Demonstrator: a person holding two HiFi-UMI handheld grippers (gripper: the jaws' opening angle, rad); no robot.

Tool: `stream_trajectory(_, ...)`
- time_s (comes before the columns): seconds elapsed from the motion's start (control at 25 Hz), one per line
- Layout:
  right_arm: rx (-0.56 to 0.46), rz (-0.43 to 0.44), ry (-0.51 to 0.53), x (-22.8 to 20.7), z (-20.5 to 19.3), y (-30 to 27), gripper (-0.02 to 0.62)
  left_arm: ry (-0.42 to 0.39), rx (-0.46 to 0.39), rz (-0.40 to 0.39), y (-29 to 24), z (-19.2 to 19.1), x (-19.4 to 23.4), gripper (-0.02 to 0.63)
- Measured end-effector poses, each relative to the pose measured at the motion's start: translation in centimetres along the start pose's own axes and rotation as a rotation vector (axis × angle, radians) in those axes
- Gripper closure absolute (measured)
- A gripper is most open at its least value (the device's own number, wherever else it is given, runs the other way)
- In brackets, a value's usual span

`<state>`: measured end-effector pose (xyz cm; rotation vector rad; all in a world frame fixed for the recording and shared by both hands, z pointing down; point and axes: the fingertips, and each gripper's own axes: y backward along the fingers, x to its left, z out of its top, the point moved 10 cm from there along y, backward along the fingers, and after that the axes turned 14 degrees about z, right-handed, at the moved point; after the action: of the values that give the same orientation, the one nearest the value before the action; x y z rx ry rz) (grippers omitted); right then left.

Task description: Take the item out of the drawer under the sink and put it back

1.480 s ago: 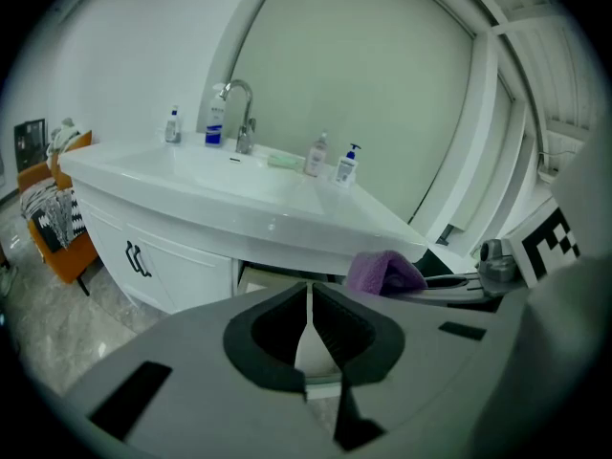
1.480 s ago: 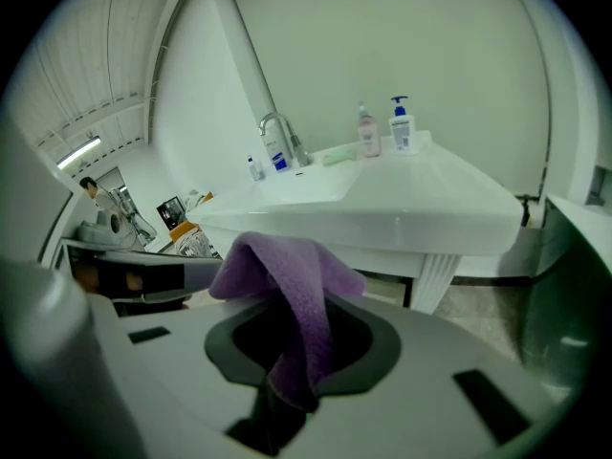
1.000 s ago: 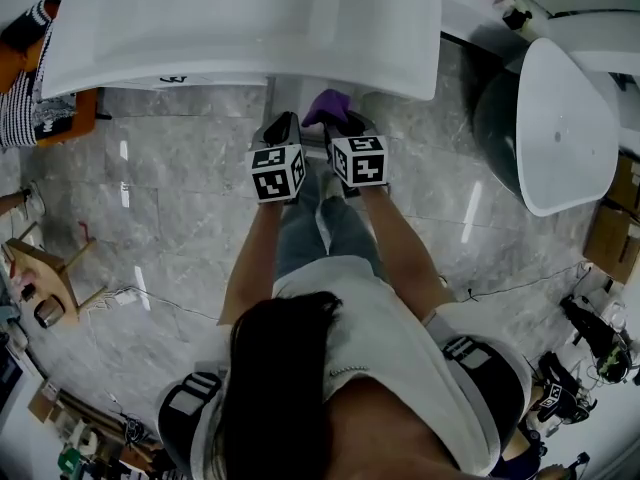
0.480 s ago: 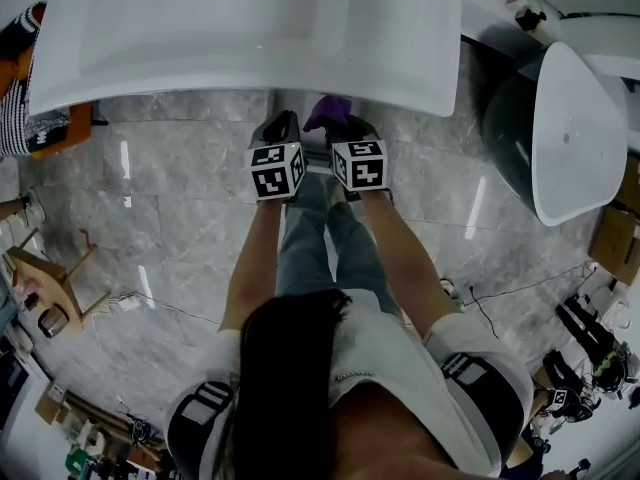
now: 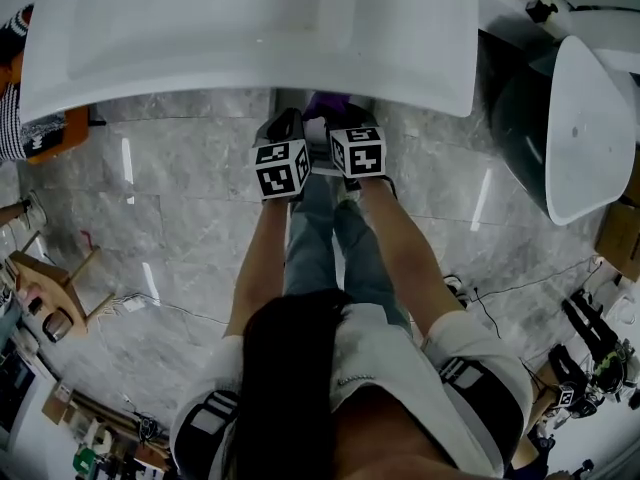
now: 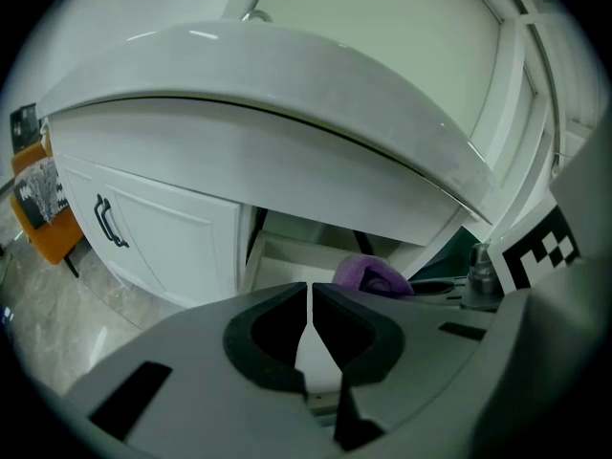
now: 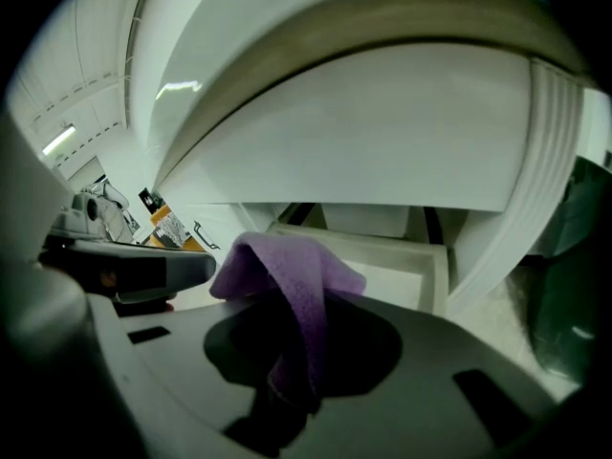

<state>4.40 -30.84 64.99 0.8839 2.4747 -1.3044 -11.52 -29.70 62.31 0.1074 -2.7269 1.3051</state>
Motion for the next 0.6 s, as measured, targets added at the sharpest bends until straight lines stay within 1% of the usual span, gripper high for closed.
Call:
stream_trajectory(0.4, 0.06, 0.003, -0.03, -1.2, -1.1, -3.1, 0.511, 0.015, 0.019, 0.003, -1.8, -0.1, 0.6, 0.586)
stream_trajectory(0.6, 0.096, 0.023, -0.031, -1.6, -1.6, -3.8, 0.508, 0.02, 0.037, 0.004, -2.3, -0.9, 0.6, 0.586)
